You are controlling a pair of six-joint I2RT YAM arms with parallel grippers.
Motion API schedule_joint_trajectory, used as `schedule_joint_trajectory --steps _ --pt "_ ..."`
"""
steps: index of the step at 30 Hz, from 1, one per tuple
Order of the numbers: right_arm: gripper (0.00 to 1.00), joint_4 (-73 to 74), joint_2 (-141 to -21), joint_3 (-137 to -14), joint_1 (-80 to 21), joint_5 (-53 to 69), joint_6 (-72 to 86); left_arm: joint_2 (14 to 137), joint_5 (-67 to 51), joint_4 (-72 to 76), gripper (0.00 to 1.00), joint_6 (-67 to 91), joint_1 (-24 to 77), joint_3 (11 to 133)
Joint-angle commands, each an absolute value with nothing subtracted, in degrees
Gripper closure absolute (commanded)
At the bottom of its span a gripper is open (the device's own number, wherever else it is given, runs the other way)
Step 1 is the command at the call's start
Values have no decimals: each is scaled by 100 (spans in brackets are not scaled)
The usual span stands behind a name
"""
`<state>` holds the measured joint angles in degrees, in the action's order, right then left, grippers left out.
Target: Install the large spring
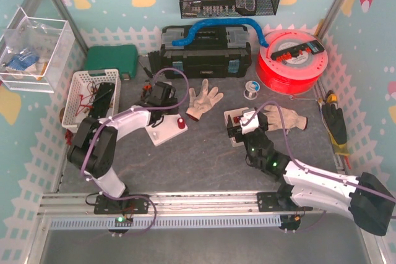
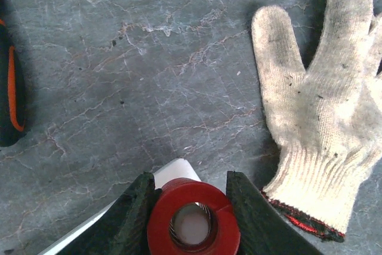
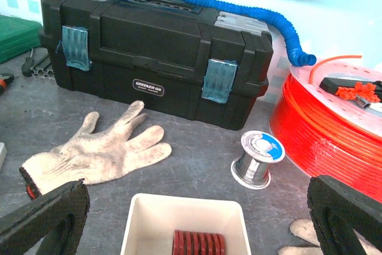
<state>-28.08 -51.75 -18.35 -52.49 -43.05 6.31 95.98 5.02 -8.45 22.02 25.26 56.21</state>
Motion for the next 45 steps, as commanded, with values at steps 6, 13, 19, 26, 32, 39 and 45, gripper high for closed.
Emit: schedule_joint_trajectory --steps 6,13,19,26,32,39,45 --pt "1 -2822 -5150 -1899 -5170 -4453 913 9591 276 -765 54 2053 2505 5918" --pt "1 -2096 -5213 -2149 -4561 -3845 1261 9077 -87 -621 36 2202 2526 5658" --pt "2 -1394 -5263 -2714 -3477 -2590 1462 8152 -234 43 14 2334 2762 4903" --pt "2 -685 -5797 -3495 -2973 -1893 1258 7112 -143 1339 1 2293 3219 3683" --pt "5 -418 -7128 -4211 -2691 -1607 54 6523 246 2313 1 2170 3753 2787" --pt "12 134 -7766 -4652 -2559 -503 -1387 6338 327 2825 1 2103 3797 2395" --pt "24 523 -7538 -4452 -2532 282 -3142 6087 976 3073 1 2017 3797 2108"
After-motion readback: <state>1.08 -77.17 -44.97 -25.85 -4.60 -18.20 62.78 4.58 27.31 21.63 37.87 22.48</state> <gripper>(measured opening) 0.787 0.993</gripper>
